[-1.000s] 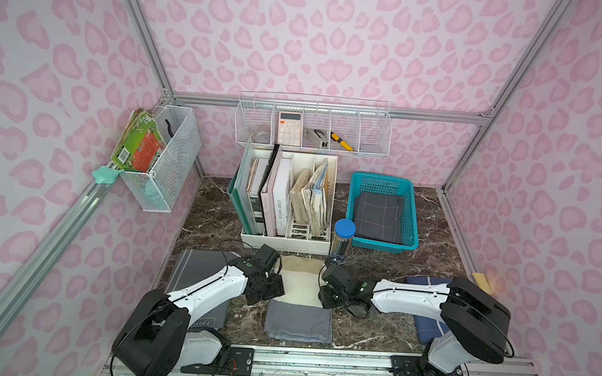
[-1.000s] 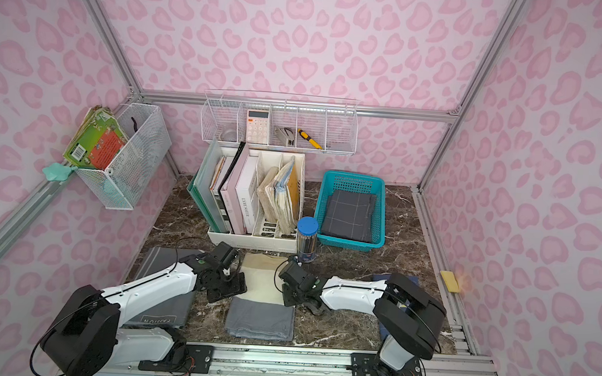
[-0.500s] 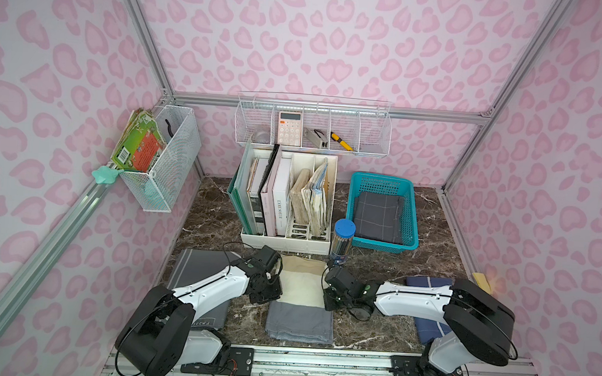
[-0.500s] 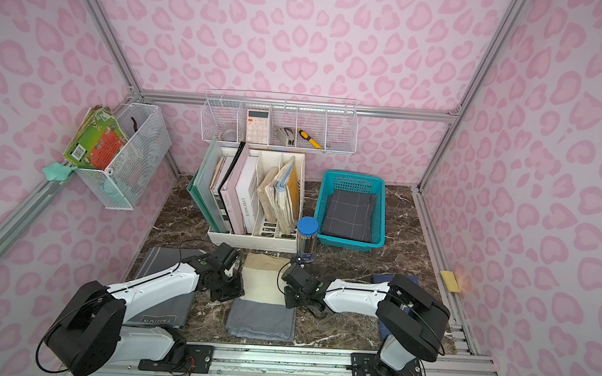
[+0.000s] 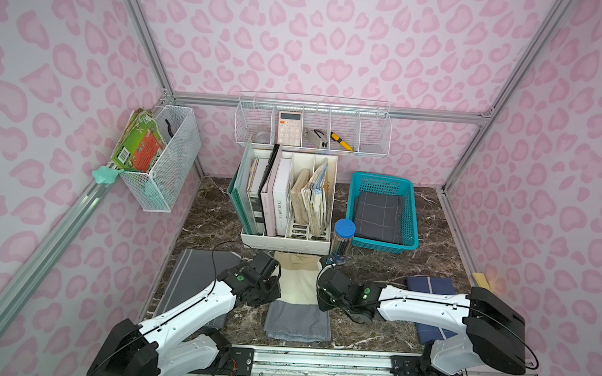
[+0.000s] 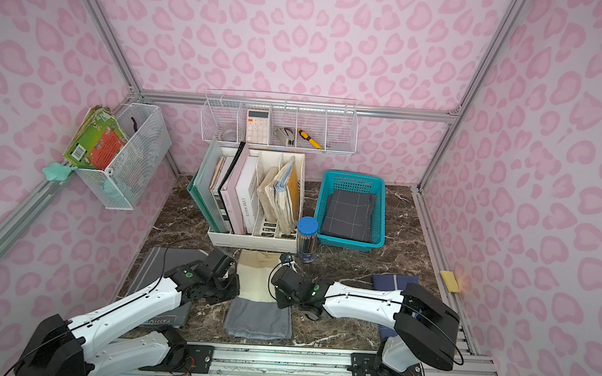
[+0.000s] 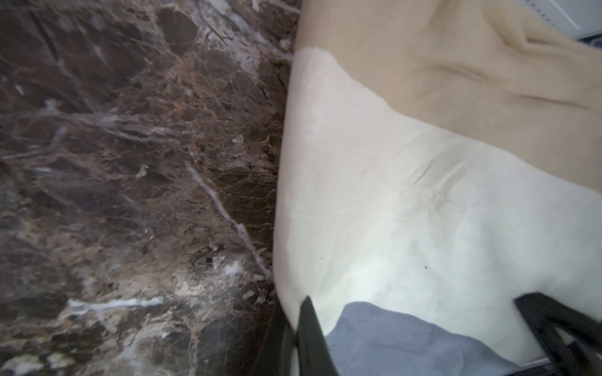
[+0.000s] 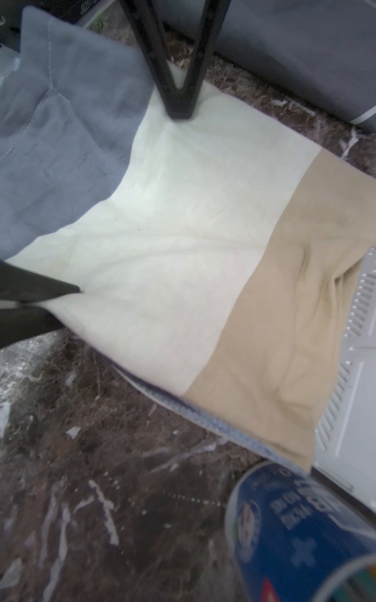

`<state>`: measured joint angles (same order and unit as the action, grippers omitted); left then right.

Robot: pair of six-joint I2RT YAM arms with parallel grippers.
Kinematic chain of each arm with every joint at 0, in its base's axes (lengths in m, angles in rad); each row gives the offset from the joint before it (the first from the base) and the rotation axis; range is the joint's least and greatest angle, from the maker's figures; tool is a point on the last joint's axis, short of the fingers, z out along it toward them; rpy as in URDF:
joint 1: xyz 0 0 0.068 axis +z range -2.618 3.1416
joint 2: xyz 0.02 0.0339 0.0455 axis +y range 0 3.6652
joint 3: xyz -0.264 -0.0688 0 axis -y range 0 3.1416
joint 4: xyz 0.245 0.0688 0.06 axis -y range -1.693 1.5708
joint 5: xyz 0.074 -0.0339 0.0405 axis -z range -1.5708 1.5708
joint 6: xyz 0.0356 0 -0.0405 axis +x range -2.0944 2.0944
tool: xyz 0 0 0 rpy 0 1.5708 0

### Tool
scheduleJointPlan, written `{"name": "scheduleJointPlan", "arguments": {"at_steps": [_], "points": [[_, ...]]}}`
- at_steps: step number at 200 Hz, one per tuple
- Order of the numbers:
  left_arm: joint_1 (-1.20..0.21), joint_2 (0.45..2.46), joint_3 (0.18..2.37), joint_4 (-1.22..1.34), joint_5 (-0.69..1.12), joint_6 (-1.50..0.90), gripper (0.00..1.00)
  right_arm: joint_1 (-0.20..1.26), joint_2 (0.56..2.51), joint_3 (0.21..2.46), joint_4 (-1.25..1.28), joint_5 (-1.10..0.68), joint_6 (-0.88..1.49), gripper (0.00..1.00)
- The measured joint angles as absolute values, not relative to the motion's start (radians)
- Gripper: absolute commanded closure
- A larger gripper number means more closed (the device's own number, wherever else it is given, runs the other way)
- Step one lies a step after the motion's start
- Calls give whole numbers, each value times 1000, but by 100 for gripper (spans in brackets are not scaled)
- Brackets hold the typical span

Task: Put the folded pillowcase in the basket
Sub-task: Pick up the pillowcase at the center of the board.

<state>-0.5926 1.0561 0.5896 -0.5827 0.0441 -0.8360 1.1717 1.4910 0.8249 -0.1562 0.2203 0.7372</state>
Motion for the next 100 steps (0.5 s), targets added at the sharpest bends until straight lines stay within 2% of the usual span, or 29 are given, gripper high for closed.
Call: {"name": "scheduleJointPlan", "arguments": {"at_steps": [100], "points": [[-686,763,749,-768,-97,-866,100,1230,1390,1023,-212,322,627,100]]}}
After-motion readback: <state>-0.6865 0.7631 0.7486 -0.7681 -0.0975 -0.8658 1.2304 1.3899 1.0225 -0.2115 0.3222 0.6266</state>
